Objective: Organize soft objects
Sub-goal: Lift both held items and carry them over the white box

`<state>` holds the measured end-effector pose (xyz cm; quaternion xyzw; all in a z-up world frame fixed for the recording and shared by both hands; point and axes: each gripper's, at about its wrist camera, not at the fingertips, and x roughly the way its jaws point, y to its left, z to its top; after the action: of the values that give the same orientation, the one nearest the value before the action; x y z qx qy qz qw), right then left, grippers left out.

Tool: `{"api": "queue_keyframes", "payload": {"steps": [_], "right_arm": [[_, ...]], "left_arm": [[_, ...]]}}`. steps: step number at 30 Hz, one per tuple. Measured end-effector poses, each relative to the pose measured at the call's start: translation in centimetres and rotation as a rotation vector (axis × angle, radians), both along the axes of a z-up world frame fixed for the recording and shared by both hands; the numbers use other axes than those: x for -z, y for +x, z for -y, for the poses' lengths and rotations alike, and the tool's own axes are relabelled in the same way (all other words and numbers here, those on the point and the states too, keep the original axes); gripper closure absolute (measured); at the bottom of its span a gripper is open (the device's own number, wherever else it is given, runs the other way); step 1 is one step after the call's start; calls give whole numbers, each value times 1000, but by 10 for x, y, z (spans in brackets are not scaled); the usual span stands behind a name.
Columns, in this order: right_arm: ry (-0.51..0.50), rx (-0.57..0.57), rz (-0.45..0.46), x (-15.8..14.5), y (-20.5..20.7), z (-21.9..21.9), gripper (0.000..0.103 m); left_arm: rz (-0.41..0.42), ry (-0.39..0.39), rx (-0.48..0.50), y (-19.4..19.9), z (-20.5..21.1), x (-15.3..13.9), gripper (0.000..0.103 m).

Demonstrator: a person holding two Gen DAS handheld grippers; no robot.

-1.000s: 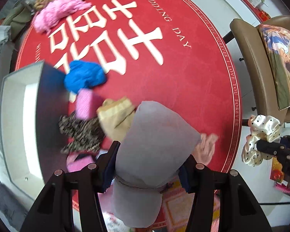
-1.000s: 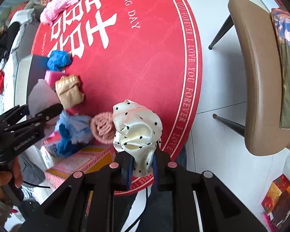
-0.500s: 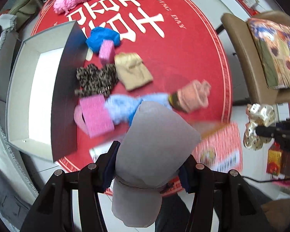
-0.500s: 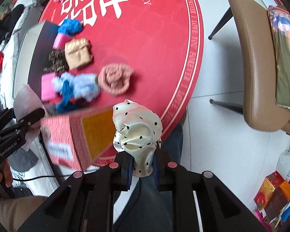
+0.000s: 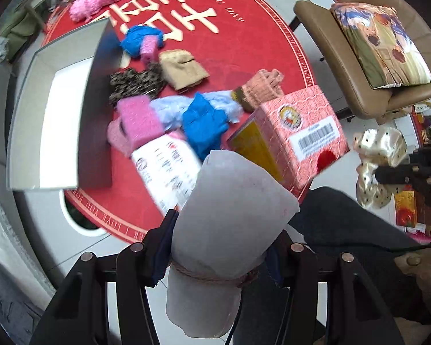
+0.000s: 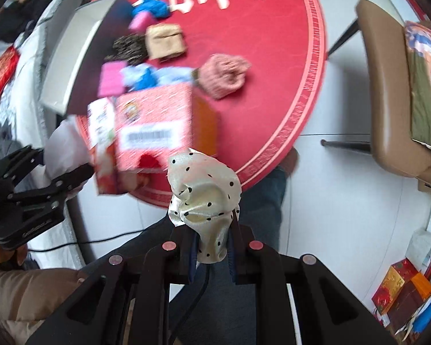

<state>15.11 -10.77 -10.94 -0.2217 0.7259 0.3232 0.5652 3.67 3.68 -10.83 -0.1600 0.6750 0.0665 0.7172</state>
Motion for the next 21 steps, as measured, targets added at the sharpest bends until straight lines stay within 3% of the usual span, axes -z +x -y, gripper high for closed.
{"api": "queue_keyframes", "payload": {"steps": [11,16,21], "right_arm": [[79,-294,15,-16,-64,-36,85],[159,-311,49,-34,-83,-35,85],[208,-321,46,-45,-100,-32,85]], "left_arm": [[16,45,-215,-64,-16,-10,47],[28,88,-329,-92,-13,-23,47],[5,122,-361,-116,-2,-37,47]]}}
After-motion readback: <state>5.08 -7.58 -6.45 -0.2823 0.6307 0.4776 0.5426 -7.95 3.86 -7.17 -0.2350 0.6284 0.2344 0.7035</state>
